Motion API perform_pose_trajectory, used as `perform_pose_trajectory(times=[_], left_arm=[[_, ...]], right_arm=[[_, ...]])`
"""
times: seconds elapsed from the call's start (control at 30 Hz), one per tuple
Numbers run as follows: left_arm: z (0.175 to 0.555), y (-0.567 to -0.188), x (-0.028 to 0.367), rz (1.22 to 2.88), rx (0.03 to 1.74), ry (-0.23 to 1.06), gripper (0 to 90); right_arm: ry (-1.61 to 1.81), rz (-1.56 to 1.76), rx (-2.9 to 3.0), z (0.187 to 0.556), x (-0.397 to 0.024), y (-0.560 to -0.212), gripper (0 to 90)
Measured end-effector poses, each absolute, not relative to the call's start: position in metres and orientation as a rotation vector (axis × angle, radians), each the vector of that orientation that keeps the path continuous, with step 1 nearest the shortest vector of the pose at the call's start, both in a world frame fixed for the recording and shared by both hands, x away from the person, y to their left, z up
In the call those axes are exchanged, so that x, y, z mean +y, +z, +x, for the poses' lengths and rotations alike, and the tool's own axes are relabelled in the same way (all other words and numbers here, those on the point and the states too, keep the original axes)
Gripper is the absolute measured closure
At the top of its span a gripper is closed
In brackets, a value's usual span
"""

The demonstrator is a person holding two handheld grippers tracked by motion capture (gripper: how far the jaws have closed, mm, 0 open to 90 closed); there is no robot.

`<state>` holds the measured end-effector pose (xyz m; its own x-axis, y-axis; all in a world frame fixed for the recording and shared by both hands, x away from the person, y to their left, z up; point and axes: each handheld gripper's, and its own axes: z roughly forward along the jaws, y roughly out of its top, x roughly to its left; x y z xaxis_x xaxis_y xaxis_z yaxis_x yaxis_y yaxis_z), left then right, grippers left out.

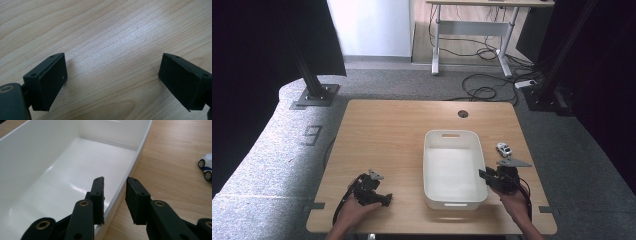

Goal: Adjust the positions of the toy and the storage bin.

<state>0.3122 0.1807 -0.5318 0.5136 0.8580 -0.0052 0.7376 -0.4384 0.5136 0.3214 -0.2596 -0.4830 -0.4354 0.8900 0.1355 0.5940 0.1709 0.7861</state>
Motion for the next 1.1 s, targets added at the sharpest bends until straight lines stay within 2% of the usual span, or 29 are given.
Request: perform_pose_trajectory(times=[0.47,1.1], left_arm=[[0.313,-0.532,0.181,2.303,1.306,0.354,7.4],[0.314,-0.532,0.181,2.308,1.302,0.352,6.9]], right_arm=[[1.174,1.459,2.070,0.329,-0.253,-0.484,79.8],[1.205,1.522,2.027,0.333,-0.250,-0.485,81.1]])
